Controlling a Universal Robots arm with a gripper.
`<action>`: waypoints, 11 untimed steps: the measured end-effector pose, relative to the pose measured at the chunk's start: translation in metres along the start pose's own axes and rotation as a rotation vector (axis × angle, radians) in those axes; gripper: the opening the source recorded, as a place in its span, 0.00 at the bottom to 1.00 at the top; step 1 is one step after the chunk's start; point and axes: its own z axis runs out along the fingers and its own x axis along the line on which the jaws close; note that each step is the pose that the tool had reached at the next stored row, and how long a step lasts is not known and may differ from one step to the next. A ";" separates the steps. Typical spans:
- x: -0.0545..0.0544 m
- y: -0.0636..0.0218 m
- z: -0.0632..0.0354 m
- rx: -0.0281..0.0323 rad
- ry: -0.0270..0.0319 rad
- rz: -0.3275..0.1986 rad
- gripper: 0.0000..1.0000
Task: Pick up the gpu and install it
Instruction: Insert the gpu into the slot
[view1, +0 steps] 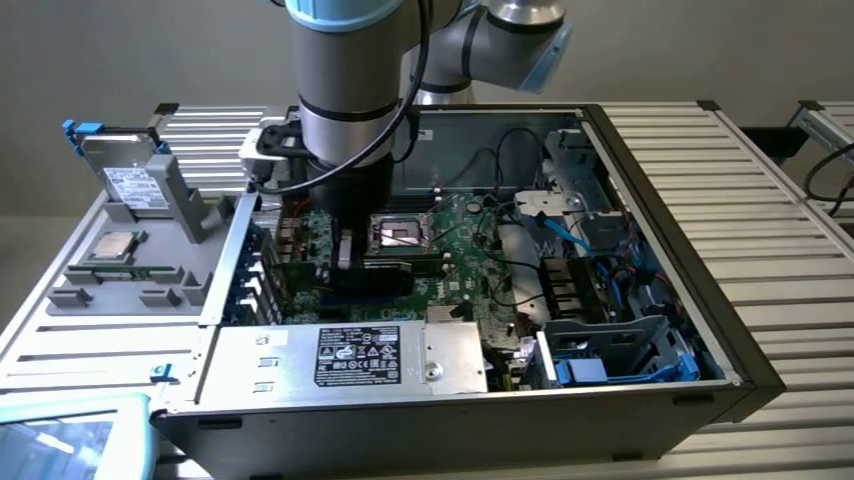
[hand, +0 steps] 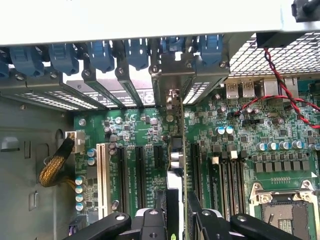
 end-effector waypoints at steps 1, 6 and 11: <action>0.000 0.0000 -0.0001 -0.0003 0.0001 0.000 0.27; 0.000 -0.0001 -0.0003 -0.0018 0.0014 -0.001 0.27; 0.000 -0.0017 -0.0008 -0.0053 0.0010 -0.003 0.27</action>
